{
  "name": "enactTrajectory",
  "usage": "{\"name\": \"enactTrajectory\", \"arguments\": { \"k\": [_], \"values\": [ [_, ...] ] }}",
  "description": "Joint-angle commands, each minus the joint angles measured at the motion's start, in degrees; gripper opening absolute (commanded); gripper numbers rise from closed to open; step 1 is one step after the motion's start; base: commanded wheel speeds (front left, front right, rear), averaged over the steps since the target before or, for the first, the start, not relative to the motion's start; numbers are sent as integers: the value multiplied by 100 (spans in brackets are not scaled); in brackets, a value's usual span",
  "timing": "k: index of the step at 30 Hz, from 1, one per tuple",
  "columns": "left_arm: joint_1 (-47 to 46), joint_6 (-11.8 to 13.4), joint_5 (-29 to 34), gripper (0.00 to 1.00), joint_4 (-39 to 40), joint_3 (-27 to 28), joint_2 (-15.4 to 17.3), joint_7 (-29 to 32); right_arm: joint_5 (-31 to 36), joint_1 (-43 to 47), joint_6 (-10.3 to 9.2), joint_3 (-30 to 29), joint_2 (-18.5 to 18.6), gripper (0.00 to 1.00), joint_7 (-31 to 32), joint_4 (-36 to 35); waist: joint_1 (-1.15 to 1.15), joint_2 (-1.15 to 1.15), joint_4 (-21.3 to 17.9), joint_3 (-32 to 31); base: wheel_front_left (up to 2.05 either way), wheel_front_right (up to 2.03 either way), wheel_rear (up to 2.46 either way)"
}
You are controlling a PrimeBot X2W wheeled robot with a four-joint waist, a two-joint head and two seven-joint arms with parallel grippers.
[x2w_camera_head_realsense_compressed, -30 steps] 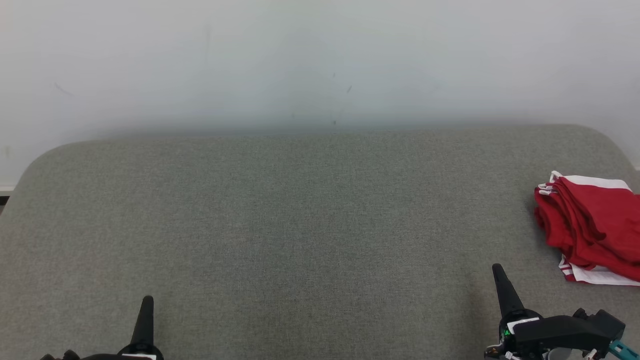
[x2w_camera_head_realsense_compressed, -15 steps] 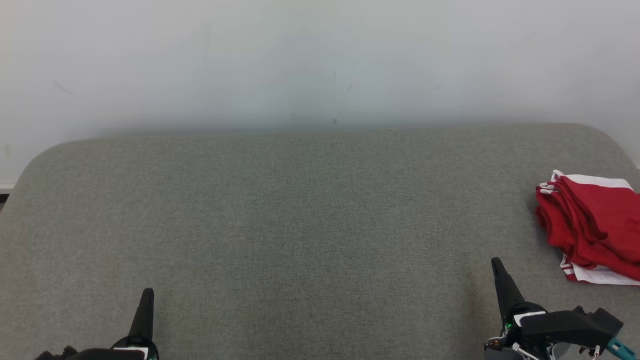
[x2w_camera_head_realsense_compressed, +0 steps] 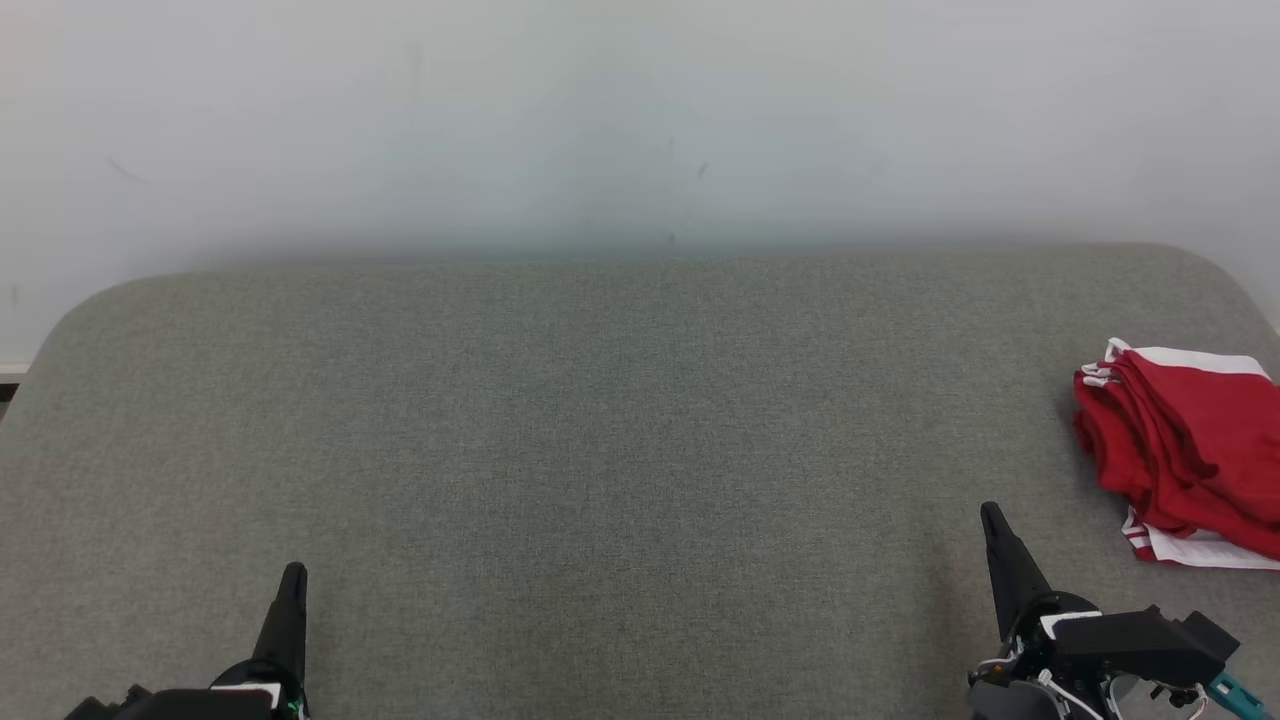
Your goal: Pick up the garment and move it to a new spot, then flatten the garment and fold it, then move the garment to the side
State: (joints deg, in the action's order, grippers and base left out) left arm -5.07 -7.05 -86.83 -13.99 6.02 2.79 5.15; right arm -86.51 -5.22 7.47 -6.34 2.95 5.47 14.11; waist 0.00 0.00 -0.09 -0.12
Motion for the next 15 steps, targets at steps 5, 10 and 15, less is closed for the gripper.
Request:
{"name": "enactTrajectory", "arguments": {
  "k": [5,10,15],
  "values": [
    [-112,-41,-305,0,-5,41,16,81,-299,-88,4,-15,-12,0,65,-20,0,0,4,12,0,0,0],
    [-134,-63,-494,0,-11,57,16,133,-508,-110,4,-21,-14,0,101,-16,0,0,7,23,0,0,0],
    [-149,-52,-573,0,-13,66,16,152,-594,-128,4,-21,-14,0,122,-14,0,0,9,29,0,0,0]
  ]
}}
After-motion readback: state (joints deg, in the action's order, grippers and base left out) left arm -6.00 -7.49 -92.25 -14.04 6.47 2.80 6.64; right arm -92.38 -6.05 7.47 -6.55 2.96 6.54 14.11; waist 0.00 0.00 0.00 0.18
